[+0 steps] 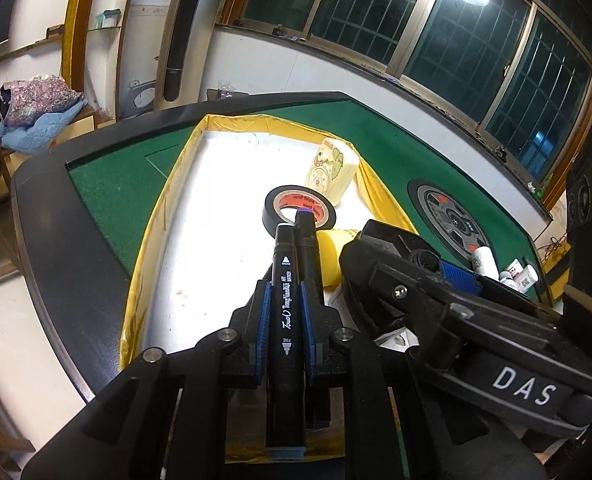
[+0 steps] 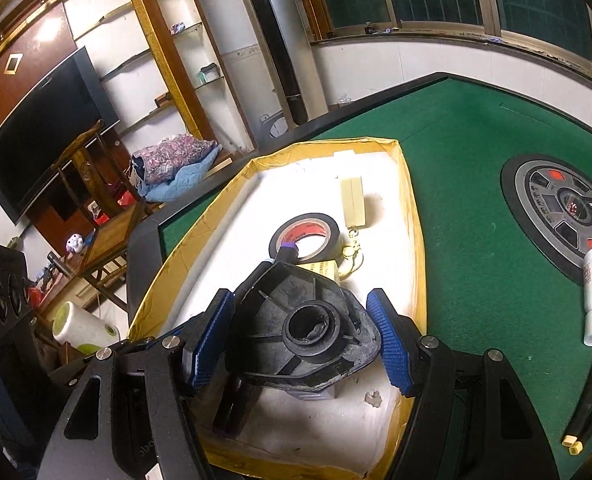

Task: Organize rigid objects
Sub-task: 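Lower the marker and black part into the tray and open both grippers, then move both grippers back toward the yellow-capped markers on the table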

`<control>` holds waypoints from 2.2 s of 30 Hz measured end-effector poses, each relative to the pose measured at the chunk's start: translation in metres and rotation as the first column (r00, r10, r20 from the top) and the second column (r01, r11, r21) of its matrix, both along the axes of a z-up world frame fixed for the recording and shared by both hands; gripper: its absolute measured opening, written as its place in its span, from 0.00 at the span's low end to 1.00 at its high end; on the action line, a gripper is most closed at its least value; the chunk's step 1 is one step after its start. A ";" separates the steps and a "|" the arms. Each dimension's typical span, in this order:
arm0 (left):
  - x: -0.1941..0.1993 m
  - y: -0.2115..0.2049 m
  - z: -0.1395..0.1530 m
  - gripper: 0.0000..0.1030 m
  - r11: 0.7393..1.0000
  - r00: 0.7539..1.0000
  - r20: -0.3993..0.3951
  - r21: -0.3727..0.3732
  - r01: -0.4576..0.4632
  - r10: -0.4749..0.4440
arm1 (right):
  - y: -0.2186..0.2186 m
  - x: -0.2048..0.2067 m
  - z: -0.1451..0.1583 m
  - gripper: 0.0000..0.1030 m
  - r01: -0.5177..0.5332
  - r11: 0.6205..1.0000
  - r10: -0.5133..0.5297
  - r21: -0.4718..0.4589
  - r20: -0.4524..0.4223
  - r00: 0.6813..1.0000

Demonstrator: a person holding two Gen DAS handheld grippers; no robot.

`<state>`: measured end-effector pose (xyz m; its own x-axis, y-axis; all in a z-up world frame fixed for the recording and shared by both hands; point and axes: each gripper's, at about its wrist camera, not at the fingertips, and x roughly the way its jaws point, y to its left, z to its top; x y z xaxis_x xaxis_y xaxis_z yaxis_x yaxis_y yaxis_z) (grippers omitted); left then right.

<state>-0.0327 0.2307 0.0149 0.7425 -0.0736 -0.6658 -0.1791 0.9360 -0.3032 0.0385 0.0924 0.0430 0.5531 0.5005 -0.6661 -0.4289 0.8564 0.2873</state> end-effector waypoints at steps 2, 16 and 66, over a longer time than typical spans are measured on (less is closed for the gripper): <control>0.000 -0.002 0.000 0.12 1.000 1.000 0.001 0.013 -0.002 0.002 | -0.001 0.000 0.000 0.62 -0.001 1.000 0.001 0.003 0.001 1.000; -0.002 -0.006 0.004 0.29 1.000 1.000 0.015 0.022 0.001 -0.001 | -0.002 -0.001 0.000 0.62 -0.003 1.000 0.003 0.015 0.001 1.000; -0.054 -0.096 0.083 0.65 0.988 0.979 0.156 0.102 0.119 -0.134 | -0.147 -0.057 0.045 0.75 0.099 0.955 -0.135 0.281 0.111 0.985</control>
<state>-0.0865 0.1352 0.0979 0.8297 -0.1180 -0.5456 -0.0129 0.9731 -0.2301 -0.0180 -0.0545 0.0882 0.6900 0.5802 -0.4328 -0.3790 0.7990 0.4668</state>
